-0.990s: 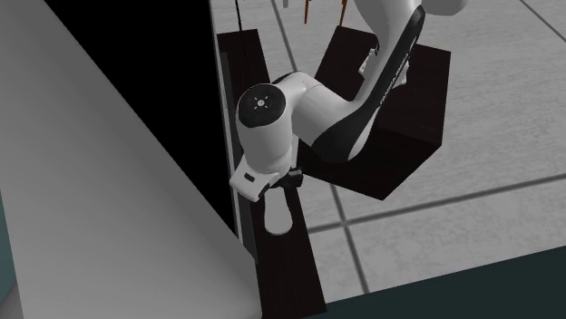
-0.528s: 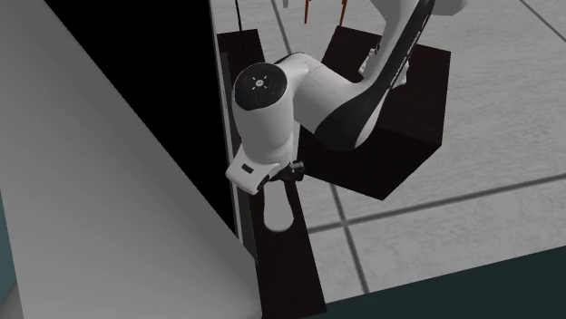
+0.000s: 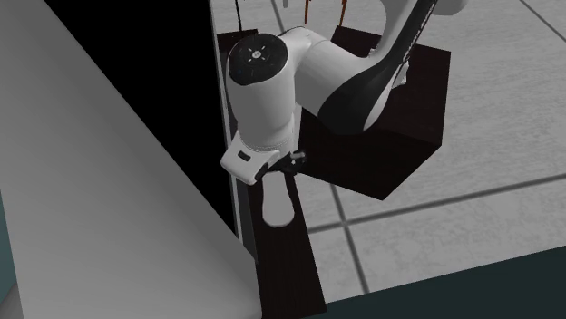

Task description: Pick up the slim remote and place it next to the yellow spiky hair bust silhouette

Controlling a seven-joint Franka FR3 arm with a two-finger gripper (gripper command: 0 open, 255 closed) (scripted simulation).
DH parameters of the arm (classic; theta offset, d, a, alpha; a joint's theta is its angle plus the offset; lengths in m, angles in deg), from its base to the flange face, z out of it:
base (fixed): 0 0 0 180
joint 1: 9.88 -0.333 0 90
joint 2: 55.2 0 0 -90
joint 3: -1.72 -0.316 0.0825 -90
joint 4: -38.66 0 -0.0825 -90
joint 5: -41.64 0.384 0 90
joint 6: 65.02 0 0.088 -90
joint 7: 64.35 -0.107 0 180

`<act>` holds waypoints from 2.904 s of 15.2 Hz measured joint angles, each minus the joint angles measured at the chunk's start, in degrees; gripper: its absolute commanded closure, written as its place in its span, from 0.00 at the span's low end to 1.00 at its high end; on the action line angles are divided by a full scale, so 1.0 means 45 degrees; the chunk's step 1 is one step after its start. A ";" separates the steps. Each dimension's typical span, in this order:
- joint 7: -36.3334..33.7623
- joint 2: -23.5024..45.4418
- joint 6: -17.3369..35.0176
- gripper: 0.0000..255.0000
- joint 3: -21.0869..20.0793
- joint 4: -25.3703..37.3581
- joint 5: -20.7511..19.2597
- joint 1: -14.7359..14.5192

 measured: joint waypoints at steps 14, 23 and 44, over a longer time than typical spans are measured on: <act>-0.0178 -0.0626 -0.2047 1.00 0.0129 0.1448 -0.0247 0.0020; -0.0305 -0.0744 -0.3578 1.00 0.0166 0.2871 -0.0320 0.0073; 0.2626 -0.6439 -0.2183 1.00 0.1767 -0.4041 -0.1997 0.1453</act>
